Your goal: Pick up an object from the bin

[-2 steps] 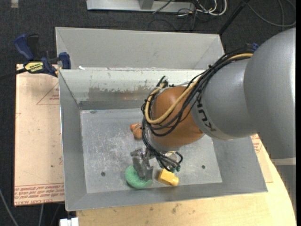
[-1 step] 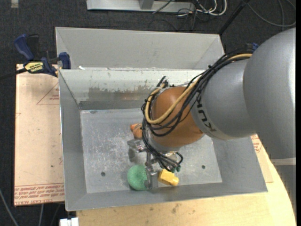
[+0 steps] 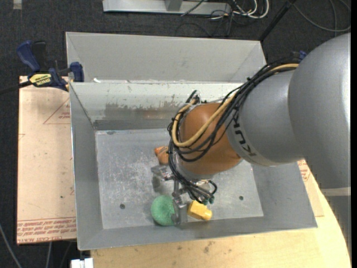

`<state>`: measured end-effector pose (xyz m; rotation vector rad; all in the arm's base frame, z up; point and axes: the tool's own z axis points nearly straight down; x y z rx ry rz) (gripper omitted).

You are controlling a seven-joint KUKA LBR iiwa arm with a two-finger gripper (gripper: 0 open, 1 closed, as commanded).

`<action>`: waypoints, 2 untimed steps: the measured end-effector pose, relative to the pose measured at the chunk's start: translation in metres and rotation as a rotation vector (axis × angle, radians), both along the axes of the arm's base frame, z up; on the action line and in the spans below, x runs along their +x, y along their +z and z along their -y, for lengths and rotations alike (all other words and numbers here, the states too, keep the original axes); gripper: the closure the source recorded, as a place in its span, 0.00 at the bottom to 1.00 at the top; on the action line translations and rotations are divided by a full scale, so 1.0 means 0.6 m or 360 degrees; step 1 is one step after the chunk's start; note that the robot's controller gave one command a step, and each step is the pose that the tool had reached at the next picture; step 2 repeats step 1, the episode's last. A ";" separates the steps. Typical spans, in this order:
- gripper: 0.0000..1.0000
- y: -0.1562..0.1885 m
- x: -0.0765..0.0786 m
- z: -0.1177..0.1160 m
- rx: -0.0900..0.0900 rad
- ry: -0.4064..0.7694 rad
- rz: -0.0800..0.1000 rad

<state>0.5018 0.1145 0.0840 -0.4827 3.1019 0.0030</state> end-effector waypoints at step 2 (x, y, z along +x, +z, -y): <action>1.00 -0.020 -0.035 0.011 0.0001 0.0139 -0.0001</action>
Offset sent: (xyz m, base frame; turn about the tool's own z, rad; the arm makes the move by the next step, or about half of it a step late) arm 0.0000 0.0000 0.0000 0.0000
